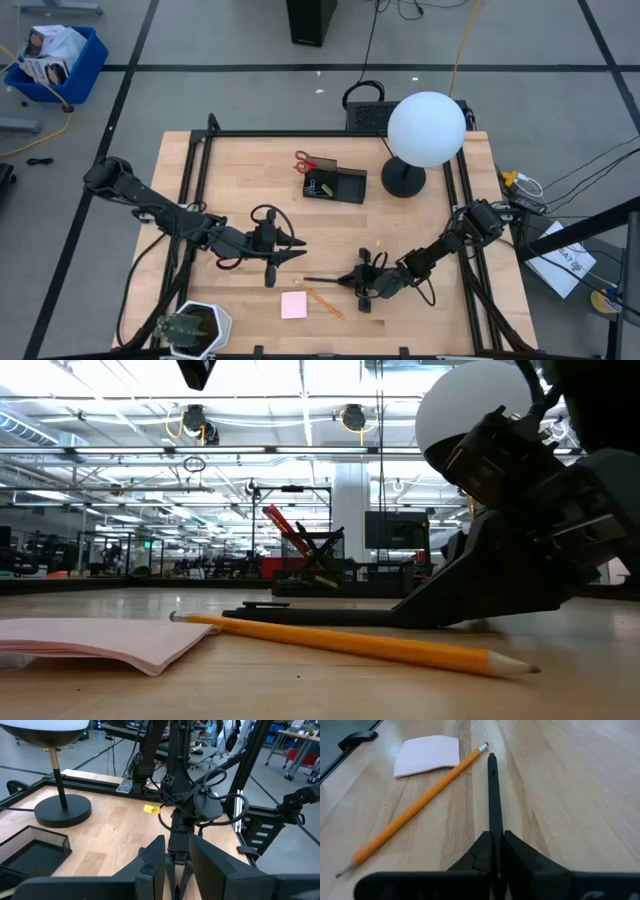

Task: Pick and place office supplies into organizer
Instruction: Put the black pen into the black desk organizer

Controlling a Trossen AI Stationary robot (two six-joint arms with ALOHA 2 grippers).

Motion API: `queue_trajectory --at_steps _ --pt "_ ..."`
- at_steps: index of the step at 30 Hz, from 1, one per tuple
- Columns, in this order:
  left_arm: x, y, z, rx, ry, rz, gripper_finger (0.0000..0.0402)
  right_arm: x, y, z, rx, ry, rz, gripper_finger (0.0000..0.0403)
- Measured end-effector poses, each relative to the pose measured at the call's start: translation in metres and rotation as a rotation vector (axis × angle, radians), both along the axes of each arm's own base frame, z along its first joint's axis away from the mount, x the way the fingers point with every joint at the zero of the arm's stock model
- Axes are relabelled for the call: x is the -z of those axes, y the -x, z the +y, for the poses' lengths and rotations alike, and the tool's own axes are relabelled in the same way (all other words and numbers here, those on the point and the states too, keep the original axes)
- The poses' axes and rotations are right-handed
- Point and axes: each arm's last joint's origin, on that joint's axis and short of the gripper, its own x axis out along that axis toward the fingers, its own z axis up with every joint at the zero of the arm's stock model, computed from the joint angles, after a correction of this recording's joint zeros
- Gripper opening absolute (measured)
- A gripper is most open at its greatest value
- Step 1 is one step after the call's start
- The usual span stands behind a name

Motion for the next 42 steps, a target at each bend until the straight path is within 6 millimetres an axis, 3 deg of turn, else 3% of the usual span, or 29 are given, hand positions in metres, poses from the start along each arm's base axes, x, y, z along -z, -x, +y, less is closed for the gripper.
queue_trajectory --at_steps 11,26,32,36,42 --pt "-0.002 0.0 0.0 0.001 -0.002 -0.014 0.0093 -0.014 -0.004 0.0 0.032 0.002 -0.081 0.0024" --pt "-0.001 -0.008 0.017 -0.073 -0.002 -0.016 0.0097 -0.076 0.005 0.007 0.159 0.241 -0.298 0.0024" --pt "0.005 -0.015 0.03 -0.154 0.089 0.006 0.0159 -0.1 0.005 0.005 0.165 0.32 -0.352 0.0024" --pt "0.007 -0.022 0.037 -0.118 0.113 -0.001 0.0207 -0.113 0.006 0.002 0.208 0.346 -0.385 0.0024" --pt "0.003 -0.024 0.042 -0.145 0.175 -0.041 0.0237 -0.125 0.005 -0.004 0.278 0.434 -0.412 0.0024"
